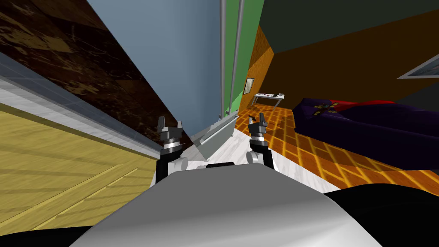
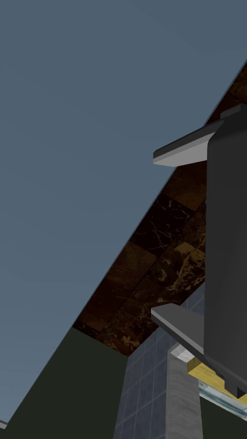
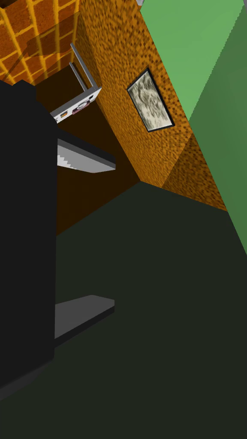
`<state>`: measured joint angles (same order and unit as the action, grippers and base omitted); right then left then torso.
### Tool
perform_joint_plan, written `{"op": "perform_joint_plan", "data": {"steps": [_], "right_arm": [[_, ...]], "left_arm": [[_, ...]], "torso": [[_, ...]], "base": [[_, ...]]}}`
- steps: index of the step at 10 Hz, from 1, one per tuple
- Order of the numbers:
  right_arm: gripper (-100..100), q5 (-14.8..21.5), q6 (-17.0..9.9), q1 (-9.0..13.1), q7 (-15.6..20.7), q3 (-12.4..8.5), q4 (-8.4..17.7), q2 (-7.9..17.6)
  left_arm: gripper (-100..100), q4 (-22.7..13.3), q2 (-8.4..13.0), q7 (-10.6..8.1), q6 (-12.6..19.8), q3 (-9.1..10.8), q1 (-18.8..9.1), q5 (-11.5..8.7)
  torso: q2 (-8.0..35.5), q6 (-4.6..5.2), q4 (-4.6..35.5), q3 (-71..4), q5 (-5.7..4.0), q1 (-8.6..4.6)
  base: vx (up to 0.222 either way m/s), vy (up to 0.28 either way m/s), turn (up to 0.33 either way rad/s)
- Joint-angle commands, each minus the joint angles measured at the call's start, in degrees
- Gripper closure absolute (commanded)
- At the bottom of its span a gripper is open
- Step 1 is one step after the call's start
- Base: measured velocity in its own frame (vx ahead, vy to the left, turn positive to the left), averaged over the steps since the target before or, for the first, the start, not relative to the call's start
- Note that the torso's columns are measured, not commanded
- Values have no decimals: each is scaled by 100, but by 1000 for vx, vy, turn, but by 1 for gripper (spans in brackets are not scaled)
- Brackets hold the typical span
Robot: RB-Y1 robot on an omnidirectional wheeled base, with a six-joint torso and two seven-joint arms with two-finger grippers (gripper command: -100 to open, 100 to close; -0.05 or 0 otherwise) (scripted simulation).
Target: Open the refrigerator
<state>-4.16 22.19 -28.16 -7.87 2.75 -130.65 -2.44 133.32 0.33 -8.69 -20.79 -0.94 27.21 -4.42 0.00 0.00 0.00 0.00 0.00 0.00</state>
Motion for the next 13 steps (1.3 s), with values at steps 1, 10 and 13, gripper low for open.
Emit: {"op": "perform_joint_plan", "data": {"steps": [1,10,13], "right_arm": [[0,0,0,0,0,0,0,0],[0,0,1,0,0,0,-2,0],[0,0,0,-1,0,0,1,0]], "left_arm": [[0,0,0,0,0,0,0,0],[-100,-51,186,-3,-18,10,-4,-7],[-100,-261,529,-14,-85,51,-21,-33]], "torso": [[232,0,235,-467,0,0],[3962,0,3960,-7919,0,0],[4219,0,4220,-8453,-1,-5]], "base": [[0,0,0],[1,-1,2],[19,-29,25]]}}
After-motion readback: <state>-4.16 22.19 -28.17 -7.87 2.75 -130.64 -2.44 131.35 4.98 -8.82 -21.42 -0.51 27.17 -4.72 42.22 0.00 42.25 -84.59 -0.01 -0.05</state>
